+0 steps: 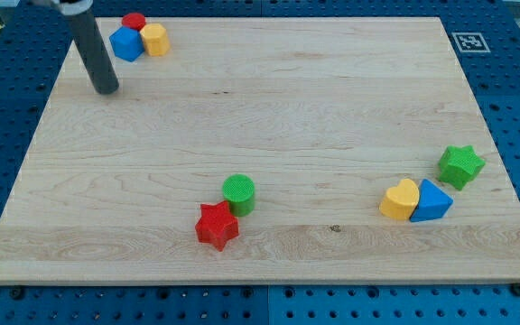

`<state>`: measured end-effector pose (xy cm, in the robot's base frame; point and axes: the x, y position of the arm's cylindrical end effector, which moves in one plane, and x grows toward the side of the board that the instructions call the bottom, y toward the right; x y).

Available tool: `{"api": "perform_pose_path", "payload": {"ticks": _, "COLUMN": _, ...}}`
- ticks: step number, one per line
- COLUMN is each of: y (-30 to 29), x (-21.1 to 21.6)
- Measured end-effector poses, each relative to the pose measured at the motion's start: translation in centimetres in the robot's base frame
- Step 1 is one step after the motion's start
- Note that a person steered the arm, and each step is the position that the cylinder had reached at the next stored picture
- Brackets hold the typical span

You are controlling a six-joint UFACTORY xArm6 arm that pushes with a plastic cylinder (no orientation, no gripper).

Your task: Move the green circle to the group of the blocks

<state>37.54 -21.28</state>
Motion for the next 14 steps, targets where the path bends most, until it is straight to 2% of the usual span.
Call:
{"api": "perform_pose_path", "payload": {"ticks": 4, "y": 9.7, "x": 23.4}}
{"api": "perform_pose_path", "payload": {"ticks": 6, "y": 17.0, "x": 24.3}}
{"api": "perform_pose_path", "payload": {"ticks": 7, "y": 17.5, "x": 23.7}}
{"api": "perform_pose_path", "payload": {"ticks": 9, "y": 17.6, "x": 17.9}}
{"api": "perform_pose_path", "payload": {"ticks": 10, "y": 17.6, "x": 16.6}}
{"api": "perform_pose_path", "payload": {"ticks": 14, "y": 21.1, "x": 15.7}}
